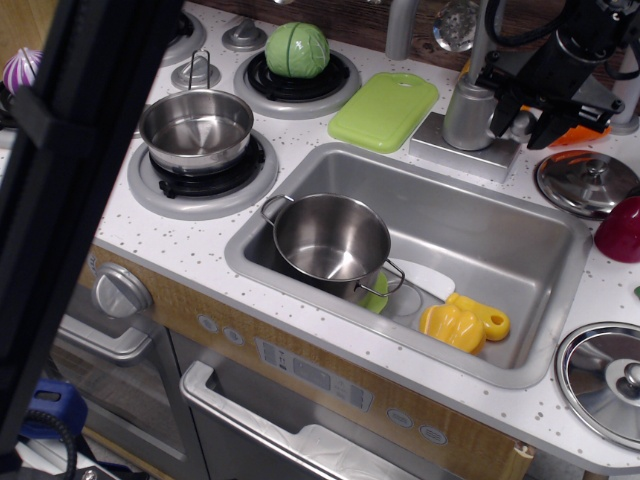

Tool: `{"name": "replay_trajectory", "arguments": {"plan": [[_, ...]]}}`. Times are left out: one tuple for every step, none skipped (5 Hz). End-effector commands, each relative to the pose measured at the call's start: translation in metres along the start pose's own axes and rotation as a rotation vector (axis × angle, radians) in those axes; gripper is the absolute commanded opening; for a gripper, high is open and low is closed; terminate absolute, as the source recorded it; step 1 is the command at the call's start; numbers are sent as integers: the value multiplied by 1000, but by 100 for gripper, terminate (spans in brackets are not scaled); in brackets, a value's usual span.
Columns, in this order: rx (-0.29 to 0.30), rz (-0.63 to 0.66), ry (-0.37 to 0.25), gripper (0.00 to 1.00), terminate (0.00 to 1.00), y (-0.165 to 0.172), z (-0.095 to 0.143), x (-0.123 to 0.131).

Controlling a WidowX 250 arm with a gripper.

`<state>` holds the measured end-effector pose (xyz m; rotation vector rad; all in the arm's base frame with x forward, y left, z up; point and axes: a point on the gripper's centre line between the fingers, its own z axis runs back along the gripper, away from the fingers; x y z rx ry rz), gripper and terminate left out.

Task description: Turn lever vertical to front

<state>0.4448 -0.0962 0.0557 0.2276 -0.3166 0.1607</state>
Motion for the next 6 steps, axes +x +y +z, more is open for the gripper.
{"name": "replay_trajectory", "arguments": {"plan": [[-104, 23, -61, 0, 0, -21, 41, -2], [-135, 31, -47, 0, 0, -27, 34, -6], [-158, 34, -53, 0, 0, -26, 26, -7], [-177, 47, -53, 0, 0, -26, 23, -8], [-178, 41, -55, 0, 0, -26, 22, -8], [-165, 23, -31, 100, 100, -20, 36, -5]]}}
